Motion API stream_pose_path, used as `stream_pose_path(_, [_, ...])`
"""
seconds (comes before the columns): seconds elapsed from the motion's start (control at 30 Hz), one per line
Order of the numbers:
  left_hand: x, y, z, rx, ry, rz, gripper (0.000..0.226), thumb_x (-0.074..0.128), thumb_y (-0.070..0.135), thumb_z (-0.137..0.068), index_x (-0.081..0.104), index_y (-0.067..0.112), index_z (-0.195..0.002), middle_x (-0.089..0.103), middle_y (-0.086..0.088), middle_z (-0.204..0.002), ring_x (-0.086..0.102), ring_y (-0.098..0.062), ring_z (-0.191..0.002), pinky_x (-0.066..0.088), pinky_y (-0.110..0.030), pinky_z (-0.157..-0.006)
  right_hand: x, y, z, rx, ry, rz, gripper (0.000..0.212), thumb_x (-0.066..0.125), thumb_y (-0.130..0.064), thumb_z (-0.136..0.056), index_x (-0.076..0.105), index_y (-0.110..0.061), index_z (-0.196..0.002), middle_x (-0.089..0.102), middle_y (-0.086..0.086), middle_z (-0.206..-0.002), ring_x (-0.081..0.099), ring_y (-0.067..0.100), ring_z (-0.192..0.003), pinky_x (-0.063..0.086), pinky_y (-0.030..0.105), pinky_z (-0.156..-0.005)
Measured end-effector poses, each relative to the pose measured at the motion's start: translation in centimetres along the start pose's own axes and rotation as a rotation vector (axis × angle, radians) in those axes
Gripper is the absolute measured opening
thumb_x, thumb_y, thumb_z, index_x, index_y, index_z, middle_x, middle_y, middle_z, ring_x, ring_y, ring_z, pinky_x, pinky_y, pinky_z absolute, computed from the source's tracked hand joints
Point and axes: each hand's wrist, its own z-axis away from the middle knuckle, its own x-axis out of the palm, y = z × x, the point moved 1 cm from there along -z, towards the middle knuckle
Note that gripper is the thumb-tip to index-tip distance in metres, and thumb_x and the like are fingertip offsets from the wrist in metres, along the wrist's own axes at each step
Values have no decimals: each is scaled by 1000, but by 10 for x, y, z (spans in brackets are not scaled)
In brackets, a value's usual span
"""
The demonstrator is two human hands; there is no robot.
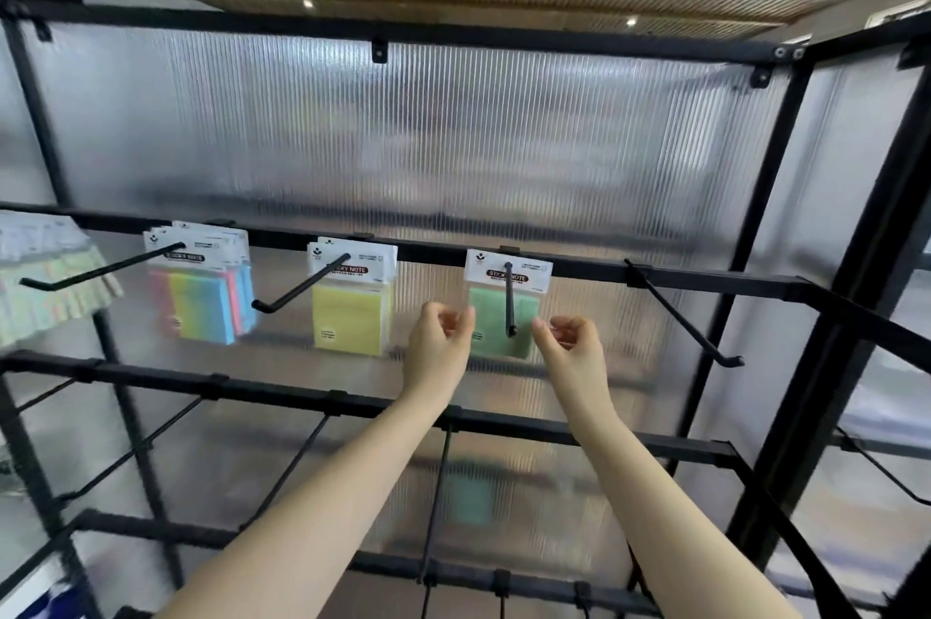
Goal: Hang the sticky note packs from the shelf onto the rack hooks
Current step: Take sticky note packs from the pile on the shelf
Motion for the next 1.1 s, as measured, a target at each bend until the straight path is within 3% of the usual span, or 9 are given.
stream_pose_path(0.1, [1, -16, 5, -90, -53, -101, 20, 49, 36, -96, 47, 17, -99, 53, 8, -91, 52, -9, -82, 39, -22, -63, -3, 16, 3, 104, -66, 113, 26, 58, -27, -94, 53, -6, -109, 59, 5, -98, 54, 15, -86, 42, 27, -77])
stream_pose_path(0.3, [-17, -36, 38, -109, -115, -282, 11, 47, 31, -97, 52, 21, -95, 54, 12, -88, 51, -5, -81, 34, -15, -58, -2, 28, 32, 141, -267, 298, 18, 50, -27, -97, 56, -11, -101, 62, 5, -93, 60, 24, -91, 49, 39, -85])
stream_pose_path(0.43, [-46, -44, 63, -130, -176, -305, 17, 46, 27, -98, 57, 17, -106, 56, 9, -100, 52, -7, -94, 39, -21, -77, 13, 22, 52, 88, -352, 362, 21, 49, -24, -97, 58, -8, -107, 64, 7, -99, 60, 24, -94, 49, 38, -86])
stream_pose_path(0.6, [-100, -48, 85, -94, -148, -380, 24, 47, 31, -97, 55, 21, -117, 55, 13, -105, 53, -4, -97, 37, -7, -70, 55, 5, 76, -26, -514, 425, 22, 49, -25, -97, 60, -6, -103, 65, 9, -94, 60, 26, -89, 46, 33, -76])
stream_pose_path(0.73, [-160, -56, 98, -56, -88, -585, 22, 48, 31, -95, 57, 23, -114, 63, 5, -111, 59, -14, -101, 51, -37, -86, 104, -11, 101, -106, -677, 485, 19, 51, -28, -96, 60, -11, -100, 63, 3, -87, 58, 20, -77, 43, 29, -62])
stream_pose_path(0.87, [-227, -69, 109, -83, -28, -752, 24, 48, 28, -95, 57, 21, -116, 63, 1, -114, 59, -16, -104, 46, -28, -82, 161, -30, 135, -159, -787, 469, 22, 52, -26, -95, 59, -10, -109, 65, 6, -101, 59, 18, -88, 47, 29, -73])
stream_pose_path(0.93, [-263, -75, 112, -131, 9, -842, 24, 47, 29, -96, 56, 21, -116, 63, 1, -114, 60, -19, -101, 47, -31, -78, 193, -42, 151, -199, -823, 484, 23, 52, -28, -95, 59, -9, -105, 65, 5, -97, 60, 21, -88, 51, 33, -74])
stream_pose_path(1.0, [-300, -79, 114, -177, 29, -908, 23, 46, 29, -95, 57, 21, -114, 64, 0, -112, 61, -21, -97, 50, -35, -78, 225, -55, 167, -246, -855, 502, 19, 51, -29, -94, 58, -12, -97, 62, 3, -92, 60, 22, -86, 47, 31, -67])
stream_pose_path(1.1, [-354, -88, 119, -217, 32, -921, 21, 46, 23, -96, 58, 15, -111, 66, -5, -105, 61, -23, -93, 51, -40, -81, 275, -71, 194, -309, -906, 497, 19, 53, -26, -93, 54, -15, -77, 64, 9, -87, 62, 30, -89, 44, 31, -70])
